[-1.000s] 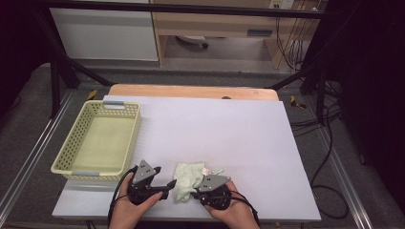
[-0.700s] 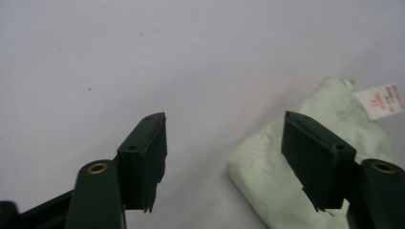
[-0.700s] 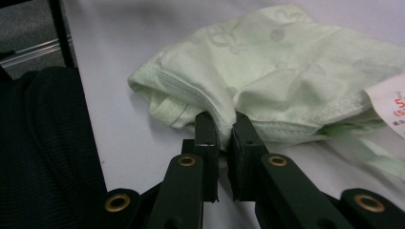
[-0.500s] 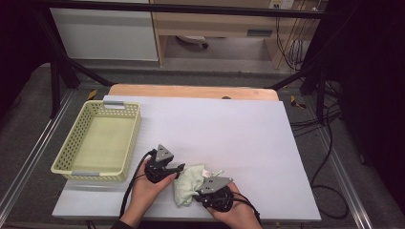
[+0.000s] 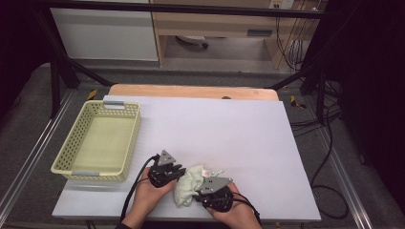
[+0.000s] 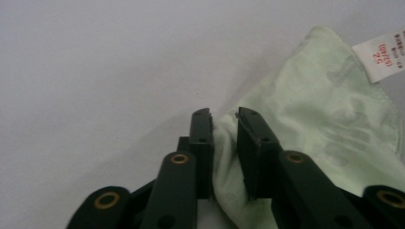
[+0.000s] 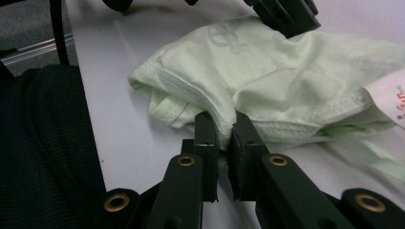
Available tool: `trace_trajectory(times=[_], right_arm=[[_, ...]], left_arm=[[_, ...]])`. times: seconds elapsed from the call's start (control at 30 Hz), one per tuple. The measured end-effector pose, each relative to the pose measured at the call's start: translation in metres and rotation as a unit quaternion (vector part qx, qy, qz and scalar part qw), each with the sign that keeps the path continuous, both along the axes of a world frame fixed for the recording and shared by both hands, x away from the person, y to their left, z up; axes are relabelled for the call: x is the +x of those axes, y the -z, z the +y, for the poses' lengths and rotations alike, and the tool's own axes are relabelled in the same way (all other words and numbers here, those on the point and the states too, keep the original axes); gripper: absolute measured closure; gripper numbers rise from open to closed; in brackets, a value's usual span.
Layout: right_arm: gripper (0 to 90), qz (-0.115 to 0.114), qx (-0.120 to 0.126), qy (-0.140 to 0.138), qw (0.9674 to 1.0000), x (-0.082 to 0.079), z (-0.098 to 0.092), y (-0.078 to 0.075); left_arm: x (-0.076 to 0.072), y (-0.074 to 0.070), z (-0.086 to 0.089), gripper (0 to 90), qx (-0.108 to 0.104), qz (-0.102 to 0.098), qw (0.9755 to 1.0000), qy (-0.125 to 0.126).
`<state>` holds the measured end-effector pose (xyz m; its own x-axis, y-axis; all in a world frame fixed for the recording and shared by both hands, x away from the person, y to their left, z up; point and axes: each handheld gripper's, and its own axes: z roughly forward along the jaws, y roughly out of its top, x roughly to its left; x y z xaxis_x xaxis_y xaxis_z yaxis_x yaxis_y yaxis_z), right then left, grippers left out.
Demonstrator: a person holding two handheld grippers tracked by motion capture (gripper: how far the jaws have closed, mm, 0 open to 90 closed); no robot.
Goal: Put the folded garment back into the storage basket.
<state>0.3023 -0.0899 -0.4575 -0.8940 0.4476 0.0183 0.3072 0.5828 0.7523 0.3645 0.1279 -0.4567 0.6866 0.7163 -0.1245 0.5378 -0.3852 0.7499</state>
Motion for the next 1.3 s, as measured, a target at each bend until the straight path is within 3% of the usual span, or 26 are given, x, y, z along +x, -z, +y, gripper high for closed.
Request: trace_trajectory(times=[0.13,0.23,0.33,0.57,0.87,1.1,1.3], right_arm=[[83.6,-0.002,-0.002,0.0,1.0,0.0,0.001,0.0],[83.7,-0.004,-0.005,-0.002,1.0,-0.001,0.001,-0.002],[83.7,-0.006,-0.004,-0.003,1.0,-0.001,0.001,-0.003],[83.7,-0.009,0.002,-0.004,1.0,0.0,0.002,-0.009],[83.7,-0.008,0.017,-0.01,0.9998,0.024,0.005,-0.029],[83.7,-0.004,0.017,-0.016,0.9997,0.046,0.009,-0.039],[83.7,-0.002,0.027,-0.014,0.9995,0.054,0.013,-0.042]], left_arm=[[-0.001,-0.001,0.001,84.0,-0.006,-0.015,0.9999,0.003],[-0.004,-0.008,0.003,85.0,-0.026,-0.04,0.9989,0.0],[-0.008,-0.014,0.004,85.2,-0.03,-0.057,0.9979,0.001],[-0.01,-0.028,0.003,85.4,-0.038,-0.077,0.9963,0.009],[0.012,-0.049,0.007,85.5,-0.049,-0.085,0.9952,-0.006],[0.029,-0.066,0.006,85.5,-0.043,-0.095,0.9945,-0.008],[0.038,-0.076,0.005,85.5,-0.029,-0.101,0.9944,-0.003]])
